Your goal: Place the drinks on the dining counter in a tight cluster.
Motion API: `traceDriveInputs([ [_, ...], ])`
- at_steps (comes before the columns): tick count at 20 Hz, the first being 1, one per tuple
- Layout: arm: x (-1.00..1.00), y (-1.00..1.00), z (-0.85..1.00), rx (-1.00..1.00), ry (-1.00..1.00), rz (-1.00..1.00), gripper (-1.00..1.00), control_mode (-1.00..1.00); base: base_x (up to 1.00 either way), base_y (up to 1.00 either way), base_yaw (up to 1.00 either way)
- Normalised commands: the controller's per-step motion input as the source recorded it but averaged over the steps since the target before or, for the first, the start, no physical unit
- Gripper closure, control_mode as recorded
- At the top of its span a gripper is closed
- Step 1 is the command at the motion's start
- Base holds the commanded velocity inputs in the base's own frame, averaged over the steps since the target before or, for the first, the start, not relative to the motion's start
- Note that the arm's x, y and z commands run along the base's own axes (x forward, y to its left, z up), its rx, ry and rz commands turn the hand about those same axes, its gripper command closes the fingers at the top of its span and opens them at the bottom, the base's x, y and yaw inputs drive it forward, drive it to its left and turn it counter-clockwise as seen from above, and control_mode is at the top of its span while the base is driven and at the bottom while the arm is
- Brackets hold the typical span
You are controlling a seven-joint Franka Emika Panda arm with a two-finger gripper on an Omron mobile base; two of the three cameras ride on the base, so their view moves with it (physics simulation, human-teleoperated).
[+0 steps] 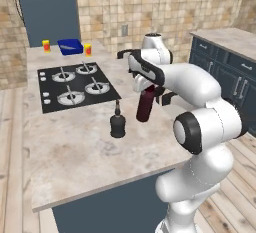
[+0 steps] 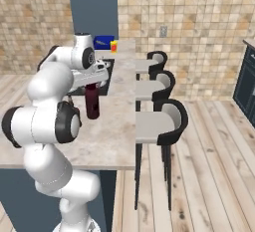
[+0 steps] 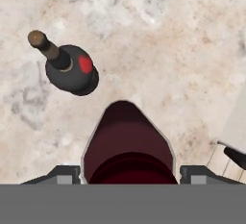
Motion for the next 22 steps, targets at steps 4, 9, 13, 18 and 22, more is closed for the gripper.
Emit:
traceDriveInputs([
  [4,0.12,0.03,-0.33,0.0,0.0,0.01,1.0,-1.0,0.0,0.0,0.0],
  [9,0.14,0.0,-0.49,0.0,0.0,0.0,1.0,-1.0,0.0,0.0,0.0],
  [13,0.13,0.0,-0.37,0.0,0.0,0.0,1.0,-1.0,0.0,0.0,0.0],
  [18,0.16,0.04,-0.19,-0.03,0.0,0.0,1.0,-1.0,0.0,0.0,0.0],
  [22,0.1,0.13,0.0,-0.04,0.0,0.0,1.0,-1.0,0.0,0.0,0.0],
])
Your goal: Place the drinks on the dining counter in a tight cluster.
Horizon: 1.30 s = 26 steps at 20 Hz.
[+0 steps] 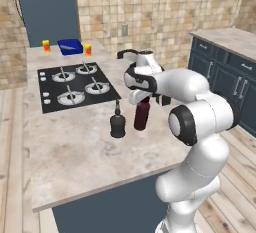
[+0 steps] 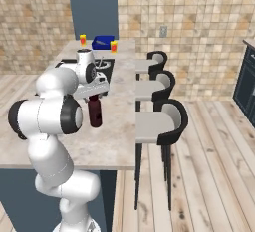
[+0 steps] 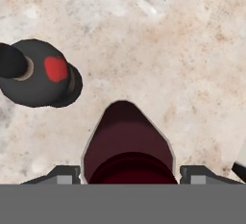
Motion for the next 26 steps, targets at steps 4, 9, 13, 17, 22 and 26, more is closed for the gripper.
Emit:
traceDriveInputs([
  [4,0.06,0.07,-0.01,-0.02,0.0,0.0,1.0,-1.0,0.0,0.0,0.0],
  [9,0.0,0.1,-0.01,0.0,0.0,0.0,1.0,-1.0,0.0,0.0,0.0],
  [13,0.0,0.07,0.0,-0.01,0.0,0.0,1.0,-1.0,0.0,0.0,0.0],
  [17,0.0,0.03,-0.1,0.0,0.0,0.0,1.0,-1.0,0.0,0.0,0.0],
  [22,0.0,0.04,-0.4,0.0,0.0,0.0,1.0,-1.0,0.0,0.0,0.0],
  [26,0.0,0.03,-0.29,0.0,0.0,0.0,1.0,-1.0,0.0,0.0,0.0],
])
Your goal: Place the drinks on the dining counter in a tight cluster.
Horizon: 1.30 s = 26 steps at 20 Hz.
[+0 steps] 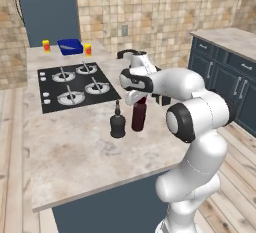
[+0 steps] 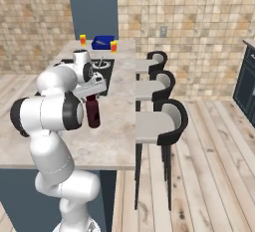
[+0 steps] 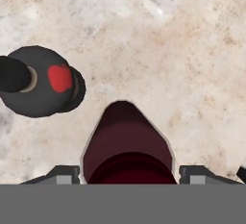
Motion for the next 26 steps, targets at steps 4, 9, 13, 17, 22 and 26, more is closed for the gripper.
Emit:
traceDriveInputs([
  [4,0.0,0.01,-0.09,0.0,0.0,0.0,1.0,-1.0,0.0,0.0,0.0],
  [9,0.0,0.0,0.0,0.0,0.0,0.0,-1.0,-1.0,0.0,0.0,0.0],
  [13,0.0,0.0,0.0,0.0,0.0,0.0,-1.0,-1.0,0.0,0.0,0.0],
  [17,0.0,0.0,0.0,0.0,0.0,0.0,-1.0,-1.0,0.0,0.0,0.0],
  [22,0.0,0.0,0.0,0.0,0.0,0.0,-1.0,-1.0,0.0,0.0,0.0],
  [26,-0.04,0.0,0.0,0.0,0.0,0.0,-1.0,-1.0,0.0,0.0,0.0],
])
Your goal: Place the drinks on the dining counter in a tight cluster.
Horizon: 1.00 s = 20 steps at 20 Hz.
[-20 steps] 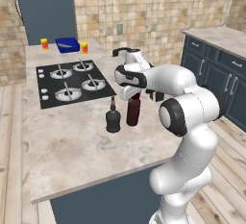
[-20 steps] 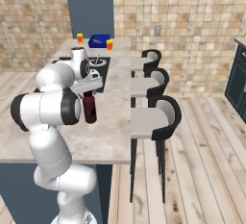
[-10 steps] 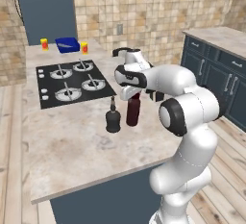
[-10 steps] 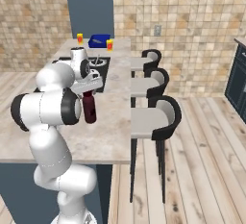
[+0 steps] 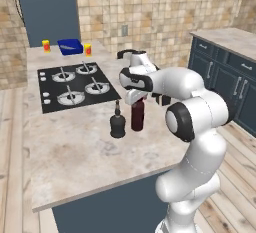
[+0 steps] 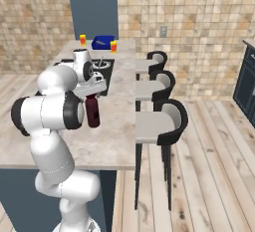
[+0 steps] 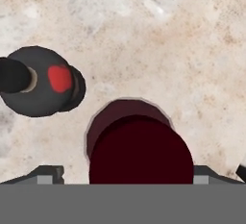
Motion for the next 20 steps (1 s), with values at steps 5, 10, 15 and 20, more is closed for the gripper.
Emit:
traceDriveInputs([
  [5,-0.33,0.0,0.0,0.04,-0.04,0.0,-1.0,-1.0,0.0,0.0,0.0],
  [10,-0.59,-0.05,0.14,0.07,-0.13,-0.01,-1.0,-1.0,0.0,0.0,0.0],
  [15,-0.44,-0.38,0.19,0.07,-0.13,-0.1,-1.0,-1.0,0.0,0.0,0.0],
  [20,-0.63,-0.56,0.04,0.09,-0.1,-0.13,-1.0,-1.0,0.0,0.0,0.0],
])
